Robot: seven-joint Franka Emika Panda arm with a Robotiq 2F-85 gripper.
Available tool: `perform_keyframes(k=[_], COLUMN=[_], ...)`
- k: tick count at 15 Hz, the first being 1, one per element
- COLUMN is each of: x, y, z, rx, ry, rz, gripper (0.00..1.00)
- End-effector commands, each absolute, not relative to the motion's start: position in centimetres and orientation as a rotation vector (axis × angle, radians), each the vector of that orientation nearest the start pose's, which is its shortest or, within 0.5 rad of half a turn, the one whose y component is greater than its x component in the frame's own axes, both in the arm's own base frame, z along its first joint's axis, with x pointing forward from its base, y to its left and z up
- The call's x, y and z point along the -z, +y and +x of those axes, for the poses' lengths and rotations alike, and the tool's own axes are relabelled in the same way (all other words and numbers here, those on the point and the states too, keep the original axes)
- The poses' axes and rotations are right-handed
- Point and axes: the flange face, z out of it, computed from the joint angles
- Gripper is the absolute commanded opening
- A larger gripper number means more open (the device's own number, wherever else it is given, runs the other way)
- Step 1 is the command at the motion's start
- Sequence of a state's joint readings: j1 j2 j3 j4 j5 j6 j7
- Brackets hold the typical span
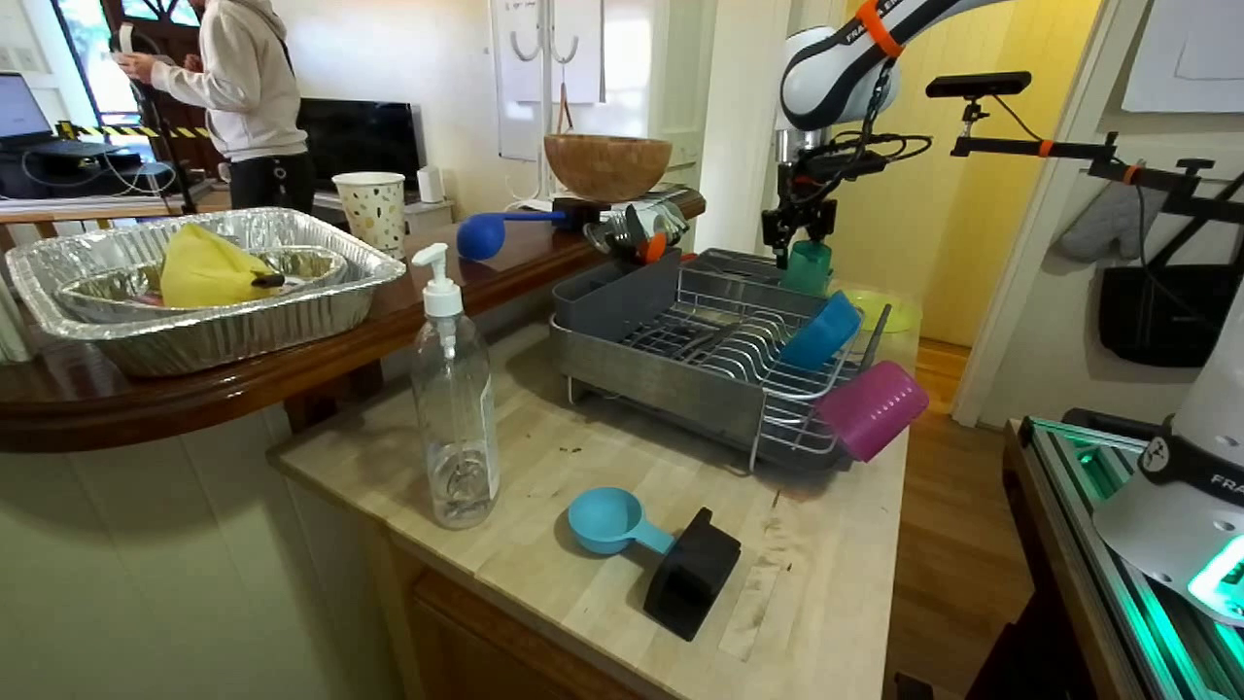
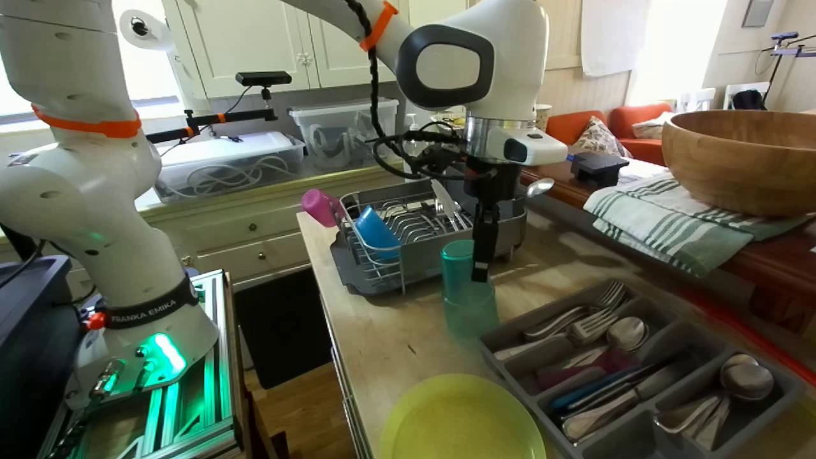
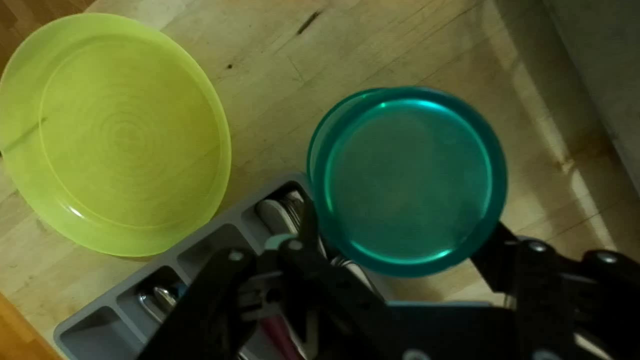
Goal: Place the green cup between the drying rack and the cutlery rack and place it right side up
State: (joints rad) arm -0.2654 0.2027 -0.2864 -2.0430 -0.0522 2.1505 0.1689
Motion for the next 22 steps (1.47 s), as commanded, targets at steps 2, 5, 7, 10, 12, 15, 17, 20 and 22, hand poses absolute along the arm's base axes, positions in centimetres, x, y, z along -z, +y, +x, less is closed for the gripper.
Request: perform_keyframes(k=[2, 5, 7, 10, 12, 15, 17, 20, 22], x=[-34.4, -34.1, -33.9, -33.8, -34.0, -34.9, -35.6, -36.5, -37.2], y=[-28.4, -27.8, -27.6, -27.7, -27.8, -28.5, -29.6, -31.5, -32.7], z=[47.2, 46.5, 46.1, 45.8, 45.6, 45.4, 45.3, 45.3, 45.5], rx=[-0.1, -0.178, -0.222, -0.265, -0.273, -0.261, -0.239, -0.19, -0.145], ry=[1.029, 0.973, 0.951, 0.942, 0.95, 0.963, 0.993, 1.041, 1.074], rz=[-3.043, -3.032, -3.028, -3.02, -3.013, -2.995, -2.986, -2.954, -2.91], gripper=[0.47, 0.95, 1.0, 1.0, 1.0, 1.0, 1.0, 1.0, 1.0])
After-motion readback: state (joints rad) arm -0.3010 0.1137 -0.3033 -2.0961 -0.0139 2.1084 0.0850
